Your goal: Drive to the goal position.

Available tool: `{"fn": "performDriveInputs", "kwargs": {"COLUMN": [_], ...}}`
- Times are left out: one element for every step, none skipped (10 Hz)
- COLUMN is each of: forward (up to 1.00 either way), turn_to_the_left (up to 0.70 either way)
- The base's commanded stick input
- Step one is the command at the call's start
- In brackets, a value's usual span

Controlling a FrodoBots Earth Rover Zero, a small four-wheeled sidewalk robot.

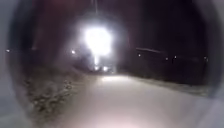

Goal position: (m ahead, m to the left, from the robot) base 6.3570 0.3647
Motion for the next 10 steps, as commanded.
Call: {"fn": "performDriveInputs", "kwargs": {"forward": [1.00,1.00,1.00,1.00,1.00,1.00,1.00,1.00,1.00,1.00], "turn_to_the_left": [0.00,0.03,0.27,0.40,0.40,0.00,0.00,0.00,0.00,0.00]}}
